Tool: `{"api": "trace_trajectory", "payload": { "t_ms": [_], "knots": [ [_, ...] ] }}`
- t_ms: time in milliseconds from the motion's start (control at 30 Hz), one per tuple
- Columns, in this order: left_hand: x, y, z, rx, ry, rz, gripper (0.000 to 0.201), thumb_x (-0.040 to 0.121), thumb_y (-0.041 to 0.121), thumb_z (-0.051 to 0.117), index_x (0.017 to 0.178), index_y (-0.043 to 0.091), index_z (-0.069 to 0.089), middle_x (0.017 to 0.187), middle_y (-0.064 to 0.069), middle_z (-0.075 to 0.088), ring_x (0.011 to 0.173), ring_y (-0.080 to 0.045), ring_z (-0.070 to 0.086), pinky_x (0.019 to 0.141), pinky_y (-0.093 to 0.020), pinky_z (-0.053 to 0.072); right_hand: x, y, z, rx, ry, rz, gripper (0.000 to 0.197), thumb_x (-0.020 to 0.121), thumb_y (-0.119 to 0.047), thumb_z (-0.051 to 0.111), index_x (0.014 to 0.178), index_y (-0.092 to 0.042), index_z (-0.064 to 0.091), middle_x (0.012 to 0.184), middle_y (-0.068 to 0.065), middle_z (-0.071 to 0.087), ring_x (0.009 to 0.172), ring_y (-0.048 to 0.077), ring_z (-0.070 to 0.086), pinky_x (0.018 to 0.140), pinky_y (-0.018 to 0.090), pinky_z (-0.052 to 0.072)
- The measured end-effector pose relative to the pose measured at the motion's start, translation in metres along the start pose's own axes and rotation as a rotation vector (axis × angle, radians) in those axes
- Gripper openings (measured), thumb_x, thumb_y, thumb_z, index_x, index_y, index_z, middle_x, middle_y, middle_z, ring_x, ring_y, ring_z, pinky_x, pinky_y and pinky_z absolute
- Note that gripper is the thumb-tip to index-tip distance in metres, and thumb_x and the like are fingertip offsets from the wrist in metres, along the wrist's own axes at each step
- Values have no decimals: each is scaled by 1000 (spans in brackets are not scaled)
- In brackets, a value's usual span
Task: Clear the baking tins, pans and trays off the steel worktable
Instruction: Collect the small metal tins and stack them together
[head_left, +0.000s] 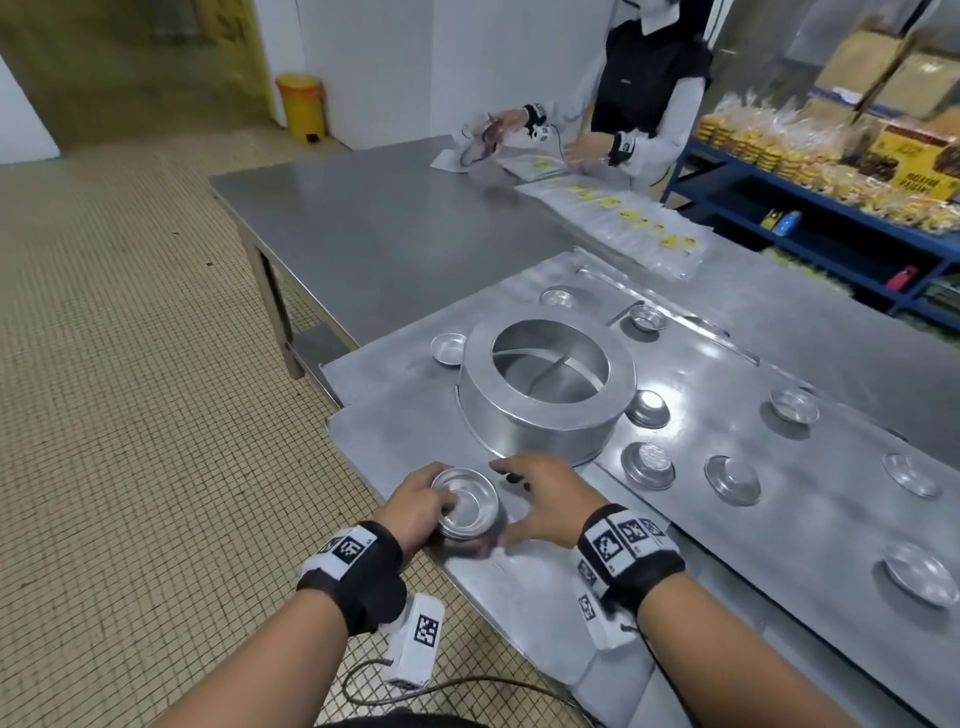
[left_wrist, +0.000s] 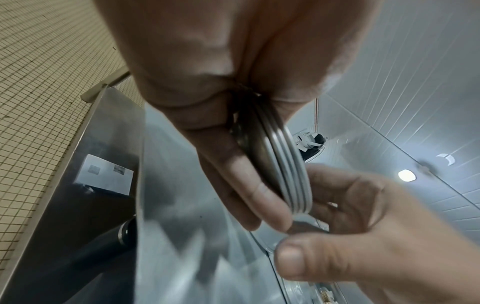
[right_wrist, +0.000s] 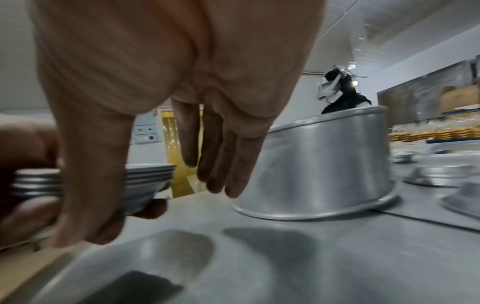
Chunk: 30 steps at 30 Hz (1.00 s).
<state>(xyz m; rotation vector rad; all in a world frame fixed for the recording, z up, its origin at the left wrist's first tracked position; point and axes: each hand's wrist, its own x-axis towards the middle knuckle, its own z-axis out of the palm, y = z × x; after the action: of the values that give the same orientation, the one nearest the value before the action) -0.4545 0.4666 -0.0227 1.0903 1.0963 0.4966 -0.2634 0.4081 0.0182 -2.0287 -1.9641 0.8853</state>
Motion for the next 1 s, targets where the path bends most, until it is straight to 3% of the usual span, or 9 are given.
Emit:
{"api": "trace_trajectory", "payload": {
  "t_ms": [100, 167, 267, 367, 433, 533, 667, 800, 1000],
  "knots": [
    [4, -1, 12, 18, -4, -2, 26, 69, 2, 55, 82, 18, 71, 71, -7, 66, 73, -27, 60, 67, -37, 48, -3, 39, -14, 46, 47, 118, 74, 61, -26, 90, 128, -15, 62, 117, -1, 63, 99, 7, 59, 80, 16, 49],
    [5, -2, 21, 29, -3, -5, 27, 73, -2, 54, 82, 18, 70, 67, -4, 65, 70, -26, 59, 64, -34, 46, -6, 66, -24, 32, 131, 204, 55, 64, -23, 86, 115, -15, 67, 102, -3, 64, 91, 9, 59, 72, 16, 45],
    [4, -2, 34, 31, 2, -8, 27, 68, 4, 56, 86, 17, 70, 67, -4, 64, 68, -25, 58, 63, -34, 46, -9, 103, -38, -49, 274, 347, 52, 72, -25, 79, 121, -14, 67, 103, 0, 66, 98, 18, 62, 83, 26, 49],
    [6, -3, 44, 44, 8, -7, 30, 80, -9, 52, 92, 13, 68, 67, -4, 62, 64, -23, 56, 55, -27, 44, -12, 129, -50, -205, 384, 512, 53, 82, -33, 68, 129, -12, 58, 117, 10, 62, 115, 32, 53, 94, 38, 48],
    [9, -3, 49, 50, 10, -5, 31, 82, -12, 49, 93, 10, 66, 66, -5, 61, 62, -22, 55, 51, -26, 41, -12, 143, -55, -266, 383, 589, 53, 82, -47, 59, 123, -12, 57, 116, 13, 60, 112, 35, 49, 92, 40, 44],
    [10, -4, 56, 61, 23, 3, 31, 83, -14, 48, 91, 10, 66, 66, -5, 61, 63, -23, 54, 54, -28, 42, -7, 163, -56, -239, 289, 624, 69, 66, -68, 48, 108, -14, 57, 107, 9, 61, 107, 33, 52, 84, 40, 40],
    [9, -5, 63, 63, 21, 6, 31, 84, -15, 48, 92, 10, 65, 72, -9, 62, 67, -24, 56, 59, -29, 45, -4, 169, -54, -215, 215, 635, 67, 68, -59, 64, 119, -16, 56, 116, 7, 58, 114, 32, 49, 89, 39, 41],
    [7, -4, 67, 50, 33, -12, 30, 85, -16, 46, 91, 8, 64, 70, -10, 59, 62, -23, 54, 55, -26, 44, -10, 163, -51, -135, 323, 597, 66, 76, -36, 77, 129, -9, 48, 125, 13, 54, 120, 34, 48, 95, 38, 43],
    [4, -3, 67, 40, 22, -42, 28, 85, -15, 46, 93, 6, 62, 71, -12, 57, 64, -25, 54, 52, -25, 44, -29, 133, -45, 141, 574, 501, 58, 69, -26, 85, 112, -11, 50, 111, 9, 58, 105, 29, 56, 84, 33, 47]
  ]
}}
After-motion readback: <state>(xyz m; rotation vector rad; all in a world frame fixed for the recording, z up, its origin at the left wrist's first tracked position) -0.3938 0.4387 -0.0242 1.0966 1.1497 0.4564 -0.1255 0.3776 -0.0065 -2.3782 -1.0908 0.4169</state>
